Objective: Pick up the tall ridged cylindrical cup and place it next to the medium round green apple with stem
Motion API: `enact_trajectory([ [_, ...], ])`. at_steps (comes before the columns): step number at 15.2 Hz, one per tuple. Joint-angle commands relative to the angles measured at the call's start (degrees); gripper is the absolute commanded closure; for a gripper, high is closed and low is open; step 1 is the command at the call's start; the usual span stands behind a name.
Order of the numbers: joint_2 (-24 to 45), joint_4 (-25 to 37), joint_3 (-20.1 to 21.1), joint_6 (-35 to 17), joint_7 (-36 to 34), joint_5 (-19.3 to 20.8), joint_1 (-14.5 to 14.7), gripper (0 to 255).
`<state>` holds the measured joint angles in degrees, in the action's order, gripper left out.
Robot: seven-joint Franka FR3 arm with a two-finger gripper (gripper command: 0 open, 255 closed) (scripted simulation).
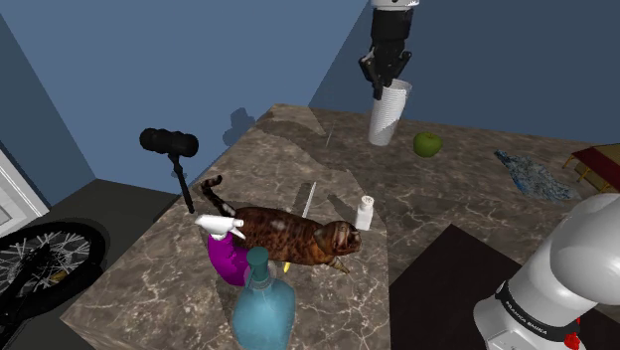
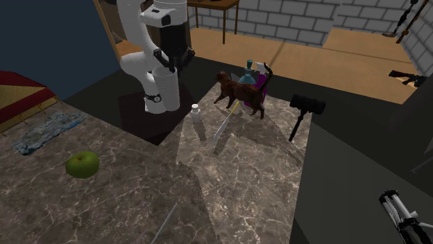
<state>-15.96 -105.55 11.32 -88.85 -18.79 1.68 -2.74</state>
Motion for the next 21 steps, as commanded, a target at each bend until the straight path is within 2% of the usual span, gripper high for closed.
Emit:
enact_trajectory([
  [1,-1.84,-1.38,-1.92,0.3,2.97,0.24,-0.93,255],
  [11,-5.7,-3.92,-11.68,0.66,17.14,3.29,-5.69,255],
  [21,-3.41,-0.11,-21.68,0.69,31.44,6.34,-10.29,255],
])
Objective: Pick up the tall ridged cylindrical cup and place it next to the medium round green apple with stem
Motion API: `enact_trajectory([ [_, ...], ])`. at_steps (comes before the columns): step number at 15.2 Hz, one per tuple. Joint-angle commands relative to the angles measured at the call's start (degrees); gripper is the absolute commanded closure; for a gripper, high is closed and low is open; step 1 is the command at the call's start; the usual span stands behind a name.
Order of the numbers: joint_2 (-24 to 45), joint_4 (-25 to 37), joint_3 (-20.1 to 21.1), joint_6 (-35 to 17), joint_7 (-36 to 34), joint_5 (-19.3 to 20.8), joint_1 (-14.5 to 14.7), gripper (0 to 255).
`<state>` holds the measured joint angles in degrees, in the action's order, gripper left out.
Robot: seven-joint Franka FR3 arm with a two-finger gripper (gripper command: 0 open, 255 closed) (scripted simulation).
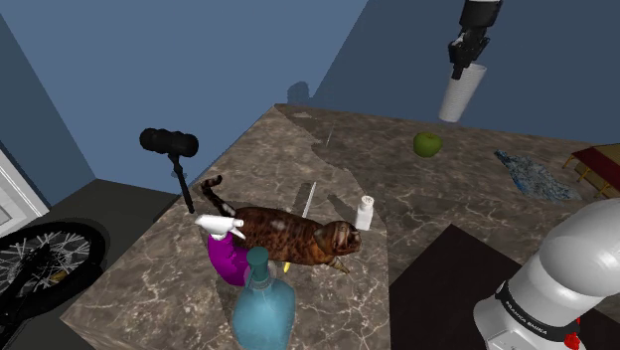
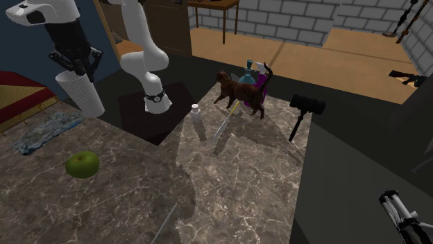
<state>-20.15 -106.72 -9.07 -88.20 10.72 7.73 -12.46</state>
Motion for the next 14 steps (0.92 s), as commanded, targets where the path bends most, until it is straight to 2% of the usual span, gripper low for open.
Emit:
enact_trajectory([
  [1,1.35,1.8,-2.31,0.03,3.4,0.48,-1.01,255],
  [9,8.28,10.11,-10.41,0.19,15.41,0.33,-4.6,255],
  [14,6.98,4.88,-10.37,-3.77,14.82,0.74,-4.7,255],
])
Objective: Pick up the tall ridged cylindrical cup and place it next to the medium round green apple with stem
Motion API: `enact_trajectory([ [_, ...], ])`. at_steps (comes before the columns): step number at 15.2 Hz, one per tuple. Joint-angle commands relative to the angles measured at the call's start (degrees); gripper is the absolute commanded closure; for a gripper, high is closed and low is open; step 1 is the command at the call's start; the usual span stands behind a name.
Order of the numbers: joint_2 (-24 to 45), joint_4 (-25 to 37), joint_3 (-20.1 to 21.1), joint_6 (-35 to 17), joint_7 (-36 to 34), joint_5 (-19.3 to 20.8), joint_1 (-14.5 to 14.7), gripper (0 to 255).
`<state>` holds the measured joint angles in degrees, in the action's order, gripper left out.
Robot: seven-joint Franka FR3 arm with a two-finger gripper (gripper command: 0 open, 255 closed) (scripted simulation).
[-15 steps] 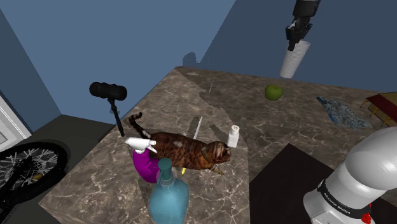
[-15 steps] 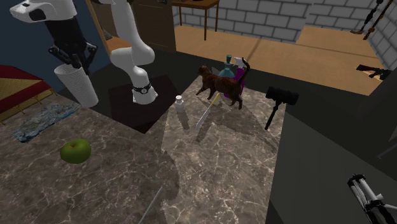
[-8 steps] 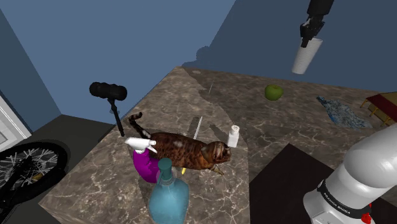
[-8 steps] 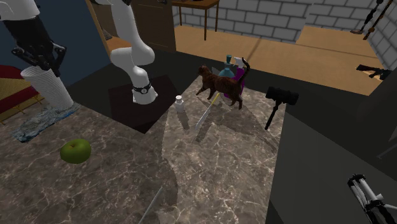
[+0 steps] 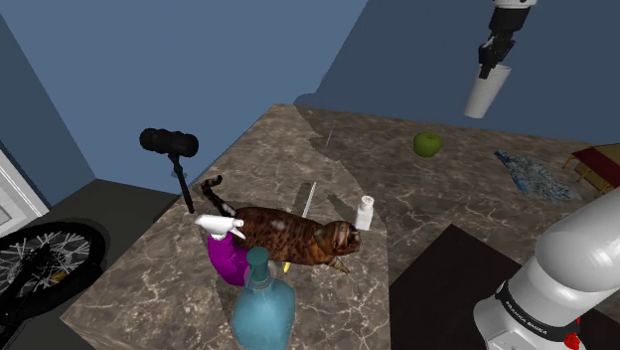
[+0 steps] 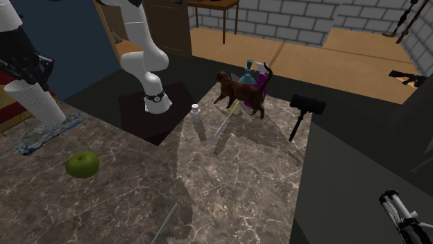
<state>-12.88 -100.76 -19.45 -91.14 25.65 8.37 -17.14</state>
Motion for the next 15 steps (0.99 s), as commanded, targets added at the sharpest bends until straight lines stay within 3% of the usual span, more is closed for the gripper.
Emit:
enact_trajectory([
  [1,-0.5,-2.06,0.01,-1.6,-0.22,0.17,-0.04,255],
  [15,-2.02,-14.35,-0.35,-12.37,-1.39,0.98,-0.39,255],
])
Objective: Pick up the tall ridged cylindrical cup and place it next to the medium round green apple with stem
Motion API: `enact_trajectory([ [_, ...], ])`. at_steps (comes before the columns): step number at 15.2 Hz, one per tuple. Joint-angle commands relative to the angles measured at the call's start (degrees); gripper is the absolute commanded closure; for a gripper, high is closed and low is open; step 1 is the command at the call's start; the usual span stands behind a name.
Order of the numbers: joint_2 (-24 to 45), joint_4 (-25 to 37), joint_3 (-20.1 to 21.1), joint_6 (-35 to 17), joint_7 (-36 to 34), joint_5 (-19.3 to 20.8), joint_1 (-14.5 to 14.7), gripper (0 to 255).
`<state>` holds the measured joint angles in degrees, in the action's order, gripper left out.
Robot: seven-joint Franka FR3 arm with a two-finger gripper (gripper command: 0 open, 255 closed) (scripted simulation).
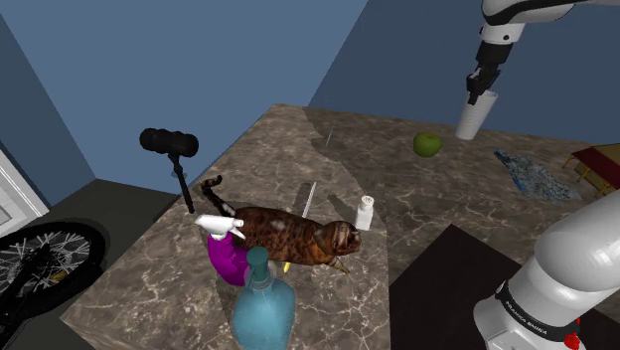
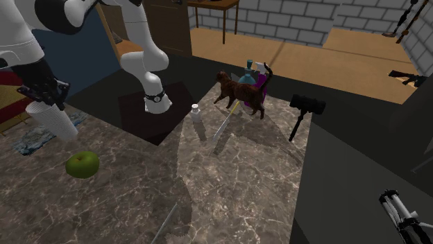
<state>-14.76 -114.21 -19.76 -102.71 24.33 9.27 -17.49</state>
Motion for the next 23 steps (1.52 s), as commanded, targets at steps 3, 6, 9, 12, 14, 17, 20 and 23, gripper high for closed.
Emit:
enact_trajectory([
  [3,-0.13,-3.19,-0.18,-3.11,-0.25,0.2,-0.12,255],
  [6,0.01,-5.37,-0.34,-5.41,-0.41,0.3,-0.19,255],
  [9,0.26,-7.45,-0.52,-7.73,-0.54,0.38,-0.26,255],
  [12,0.63,-9.41,-0.71,-10.05,-0.65,0.43,-0.32,255],
  [14,0.94,-10.67,-0.84,-11.61,-0.71,0.46,-0.36,255],
  [17,1.52,-12.46,-1.05,-13.96,-0.78,0.46,-0.41,255],
  [20,2.22,-14.15,-1.27,-16.33,-0.82,0.44,-0.45,255],
  [23,2.42,-14.58,-1.33,-16.96,-0.83,0.42,-0.46,255],
])
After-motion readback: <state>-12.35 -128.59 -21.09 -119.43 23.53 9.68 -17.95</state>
